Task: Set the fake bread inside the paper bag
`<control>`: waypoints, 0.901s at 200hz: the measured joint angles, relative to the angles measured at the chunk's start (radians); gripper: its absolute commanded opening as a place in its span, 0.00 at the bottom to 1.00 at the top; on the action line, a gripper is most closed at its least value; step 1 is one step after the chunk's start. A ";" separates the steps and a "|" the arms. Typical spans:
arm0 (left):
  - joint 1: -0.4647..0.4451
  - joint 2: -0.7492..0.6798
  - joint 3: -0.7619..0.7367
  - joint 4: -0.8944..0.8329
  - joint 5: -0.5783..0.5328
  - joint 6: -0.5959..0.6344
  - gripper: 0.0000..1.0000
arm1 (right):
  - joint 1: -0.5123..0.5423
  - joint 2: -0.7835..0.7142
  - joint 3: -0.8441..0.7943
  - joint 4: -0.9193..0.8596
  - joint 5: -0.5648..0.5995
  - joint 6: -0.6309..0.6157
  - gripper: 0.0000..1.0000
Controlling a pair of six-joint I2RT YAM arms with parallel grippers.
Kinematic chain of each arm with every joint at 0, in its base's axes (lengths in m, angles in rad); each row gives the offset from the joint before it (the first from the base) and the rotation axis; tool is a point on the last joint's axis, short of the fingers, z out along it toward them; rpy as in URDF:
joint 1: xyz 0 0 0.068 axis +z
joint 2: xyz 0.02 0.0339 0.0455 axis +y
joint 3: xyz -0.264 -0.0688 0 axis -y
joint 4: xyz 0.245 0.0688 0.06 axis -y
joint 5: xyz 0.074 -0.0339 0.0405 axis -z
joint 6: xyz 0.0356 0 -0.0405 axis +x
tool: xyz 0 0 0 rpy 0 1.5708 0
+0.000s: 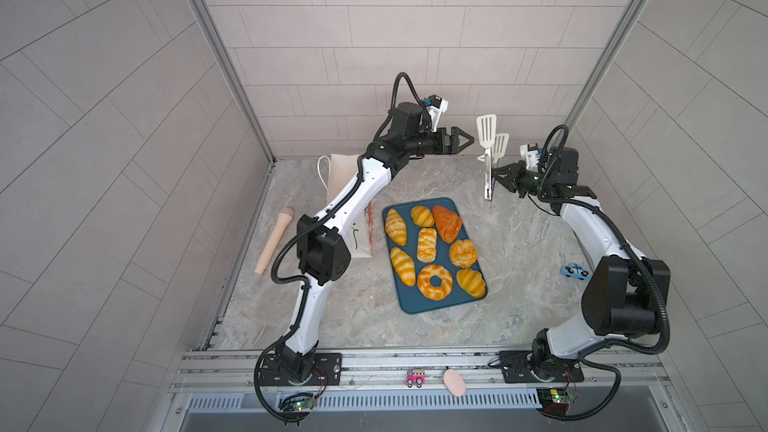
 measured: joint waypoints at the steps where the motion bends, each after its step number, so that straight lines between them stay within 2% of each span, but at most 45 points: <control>1: 0.000 0.001 0.000 0.002 0.002 -0.002 0.79 | 0.000 0.000 0.000 0.000 0.000 0.000 0.04; 42: -0.003 0.033 0.003 0.047 0.045 -0.068 0.78 | 0.014 0.000 0.029 -0.032 -0.026 0.006 0.05; 106: -0.044 0.033 0.019 0.072 0.066 -0.078 0.72 | 0.040 0.000 0.080 -0.069 -0.048 -0.004 0.06; 180: -0.063 0.033 0.013 0.114 0.084 -0.085 0.58 | 0.048 0.000 0.080 -0.092 -0.063 -0.005 0.07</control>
